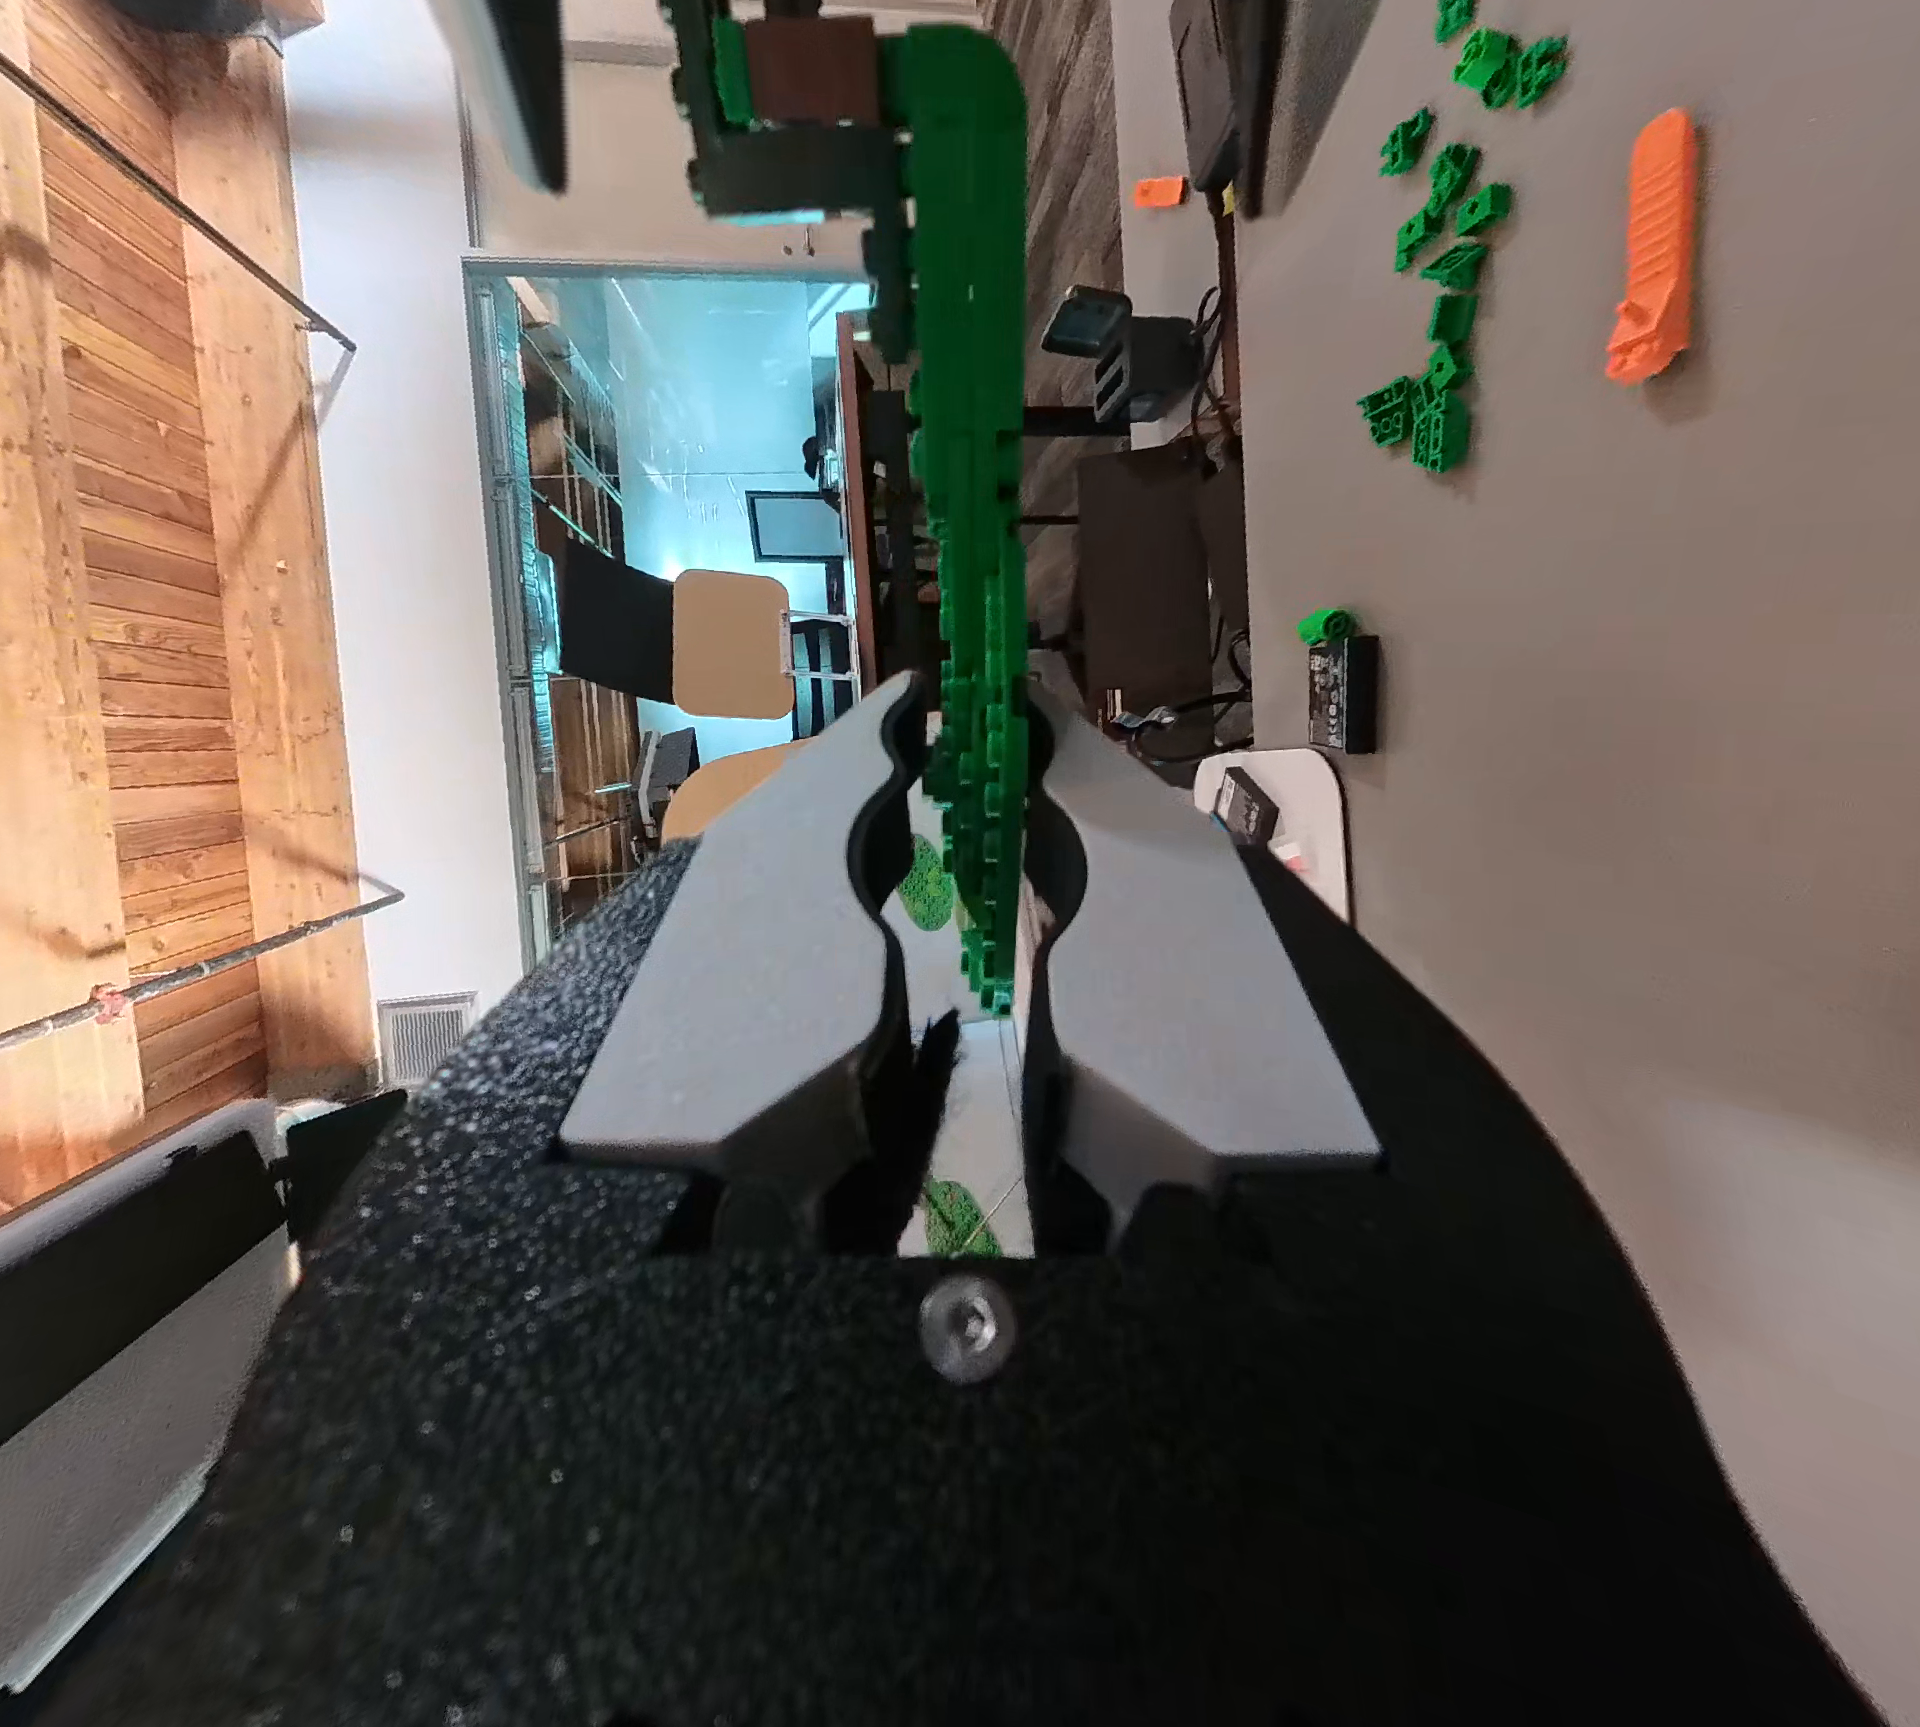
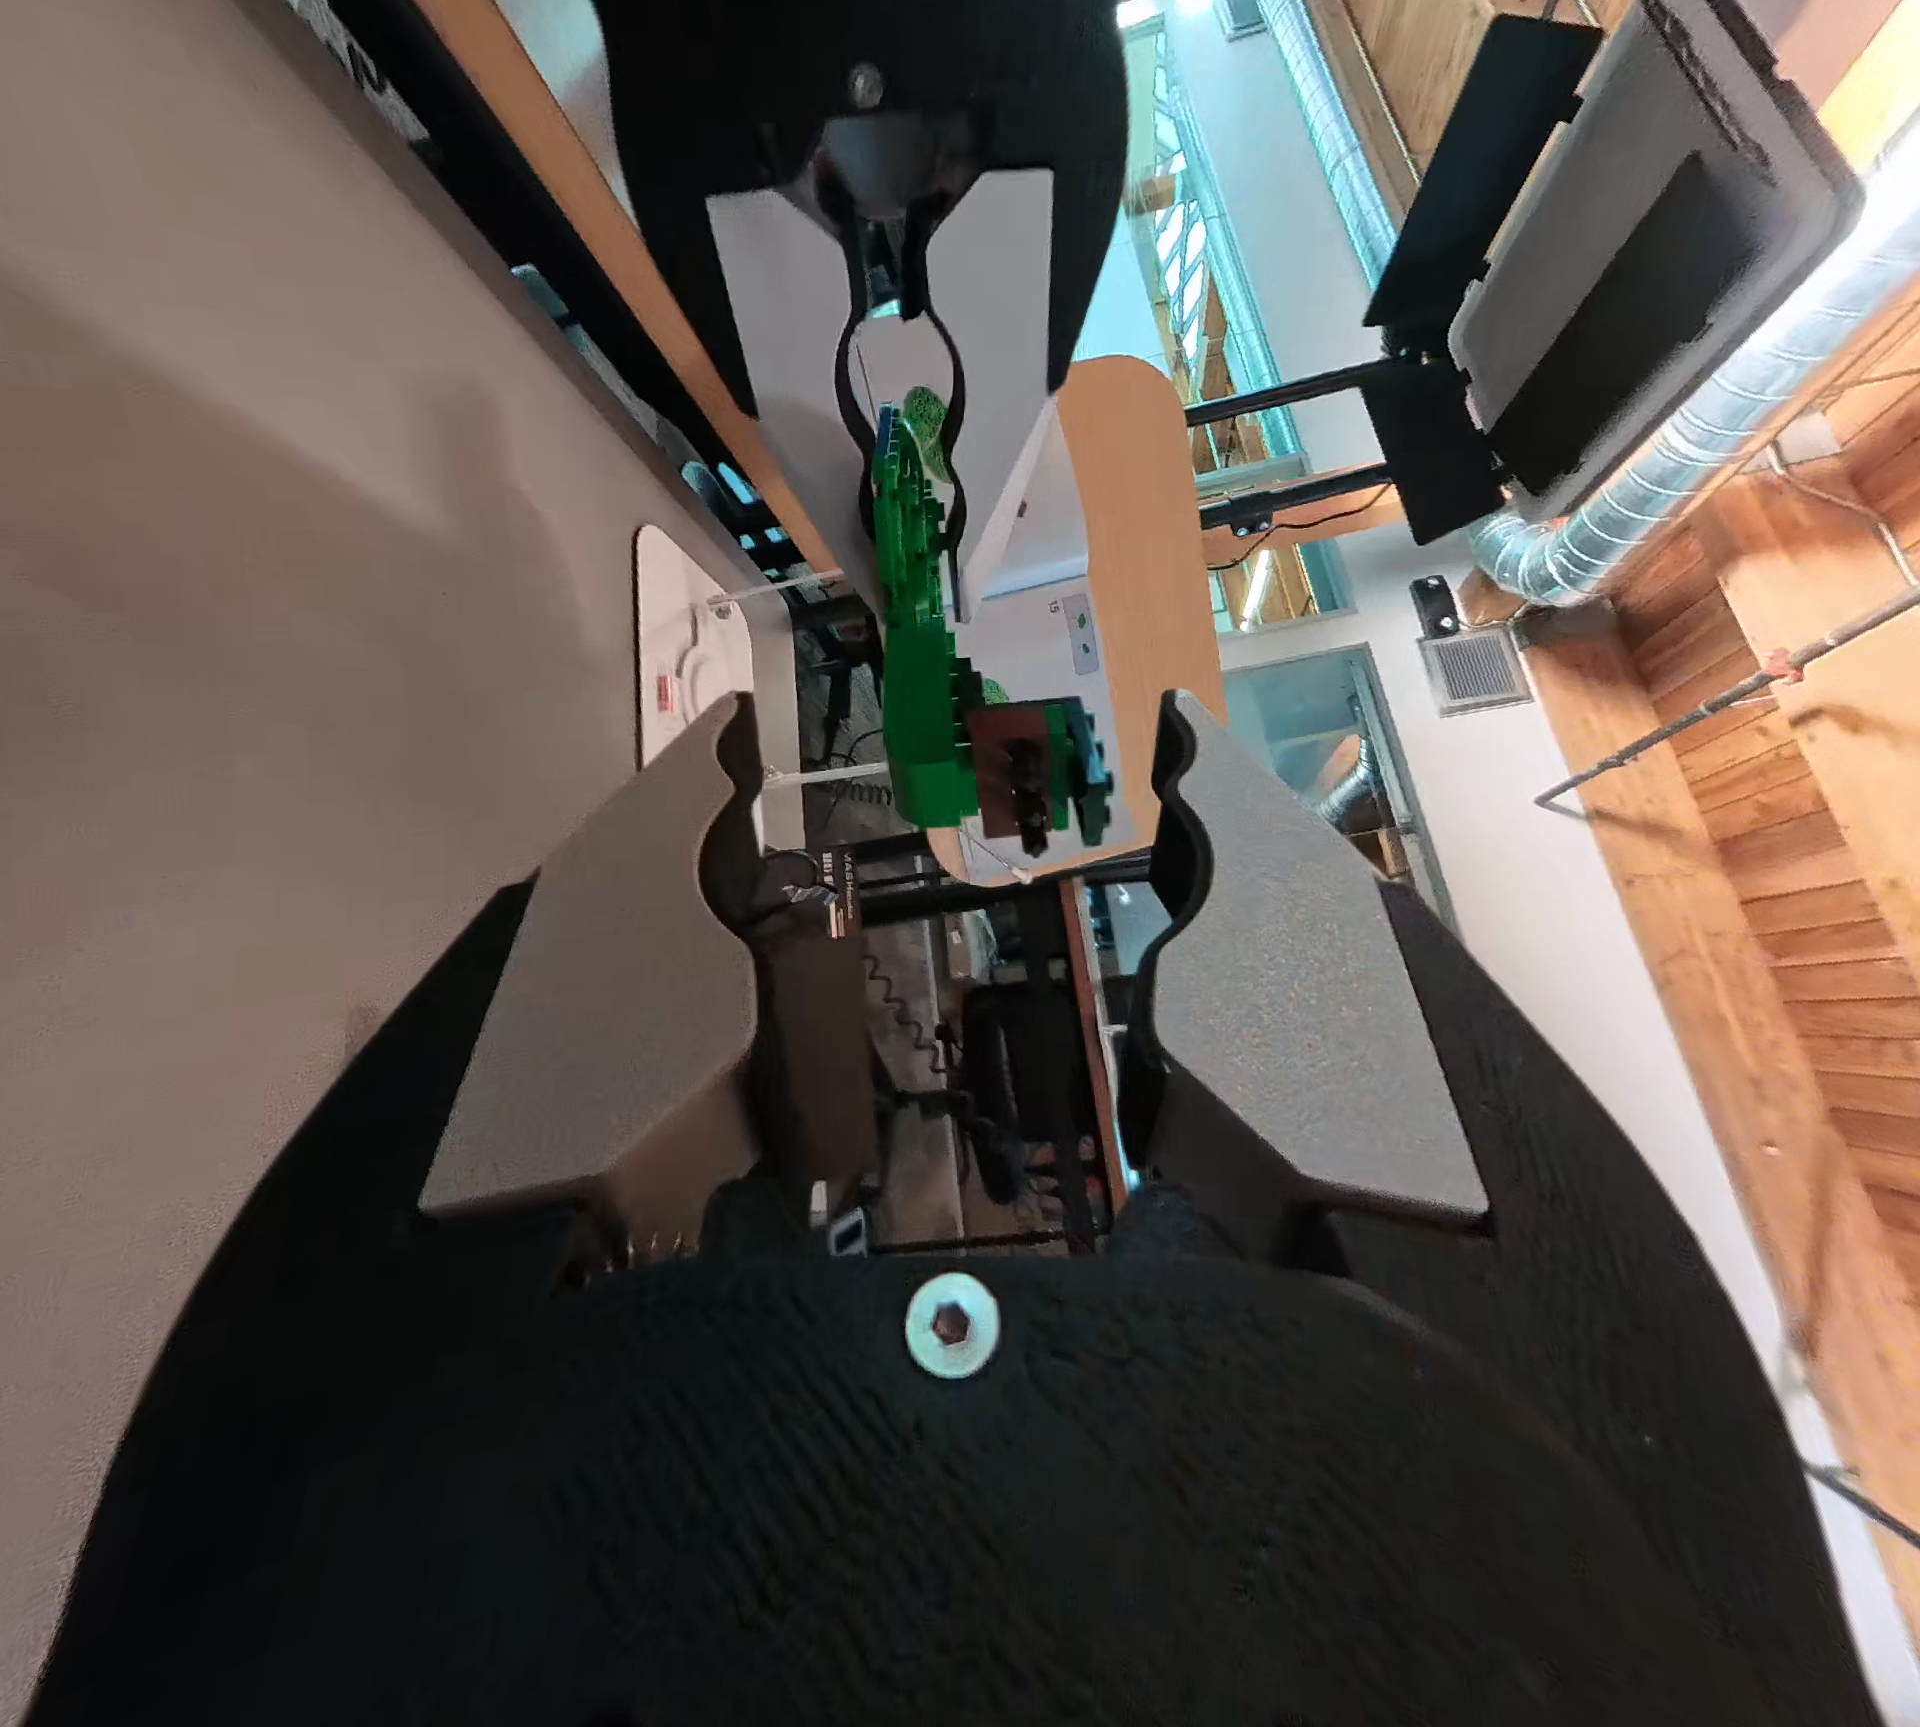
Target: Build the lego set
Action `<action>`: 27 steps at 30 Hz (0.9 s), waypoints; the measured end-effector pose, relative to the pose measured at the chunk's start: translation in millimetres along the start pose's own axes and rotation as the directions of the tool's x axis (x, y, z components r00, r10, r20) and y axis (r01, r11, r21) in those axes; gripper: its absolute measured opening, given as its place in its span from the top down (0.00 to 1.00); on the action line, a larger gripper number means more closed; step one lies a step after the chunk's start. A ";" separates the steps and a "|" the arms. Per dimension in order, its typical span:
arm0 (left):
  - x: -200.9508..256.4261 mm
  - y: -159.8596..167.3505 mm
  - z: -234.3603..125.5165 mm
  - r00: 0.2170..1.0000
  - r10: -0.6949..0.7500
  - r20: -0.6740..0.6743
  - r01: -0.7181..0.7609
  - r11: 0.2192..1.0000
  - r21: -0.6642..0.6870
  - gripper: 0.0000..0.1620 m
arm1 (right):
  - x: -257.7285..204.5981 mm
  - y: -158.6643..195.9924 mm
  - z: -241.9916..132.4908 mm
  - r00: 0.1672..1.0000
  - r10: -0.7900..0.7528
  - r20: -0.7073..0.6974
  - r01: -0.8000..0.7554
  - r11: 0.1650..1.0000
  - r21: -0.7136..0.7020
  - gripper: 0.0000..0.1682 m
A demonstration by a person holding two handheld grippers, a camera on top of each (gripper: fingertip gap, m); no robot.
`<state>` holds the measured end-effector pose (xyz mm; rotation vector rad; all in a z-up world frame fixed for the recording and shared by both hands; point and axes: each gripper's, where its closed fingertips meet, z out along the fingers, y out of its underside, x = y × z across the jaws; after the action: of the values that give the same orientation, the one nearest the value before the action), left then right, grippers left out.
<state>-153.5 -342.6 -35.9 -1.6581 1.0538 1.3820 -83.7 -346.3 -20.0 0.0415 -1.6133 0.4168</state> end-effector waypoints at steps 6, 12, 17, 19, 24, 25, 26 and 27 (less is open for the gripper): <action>2.9 -7.5 -3.4 1.000 0.000 -0.025 0.001 0.999 0.036 0.92 | -0.7 0.3 -0.3 1.000 -0.027 -0.001 0.027 1.000 -0.005 0.60; 6.1 -15.1 -2.3 0.999 0.035 -0.035 -0.034 0.999 0.040 0.92 | 0.9 3.8 -6.1 0.998 -0.059 -0.005 0.059 0.998 -0.032 0.66; 7.5 -20.5 -0.9 0.998 0.045 -0.039 -0.043 0.998 0.054 0.92 | -0.2 10.8 -8.8 0.999 -0.050 0.014 0.051 0.997 -0.052 0.69; 7.5 -21.3 -0.8 0.998 0.040 -0.040 -0.038 0.998 0.058 0.92 | -1.8 11.3 -10.1 0.998 -0.050 0.024 0.051 0.997 -0.050 0.73; 5.4 -22.3 -1.7 0.999 0.015 -0.038 -0.012 0.997 0.073 0.92 | 0.0 9.4 -11.3 0.999 -0.039 0.015 0.039 0.998 -0.039 0.74; 5.7 -22.3 -1.6 0.999 0.007 -0.042 -0.003 0.997 0.074 0.92 | 0.5 9.5 -11.3 0.999 -0.037 0.012 0.038 0.998 -0.041 0.74; 5.8 -22.2 -1.2 0.999 0.003 -0.045 0.001 0.997 0.072 0.92 | 0.8 9.5 -11.4 0.999 -0.039 0.010 0.040 0.998 -0.044 0.74; 5.7 -22.0 -0.8 0.999 0.002 -0.044 0.001 0.998 0.069 0.92 | 1.1 9.8 -11.5 0.999 -0.045 0.008 0.045 0.998 -0.048 0.74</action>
<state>-132.5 -335.3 -40.8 -1.6444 1.1151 1.3007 -75.5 -333.6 -21.0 0.0425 -1.6251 0.3435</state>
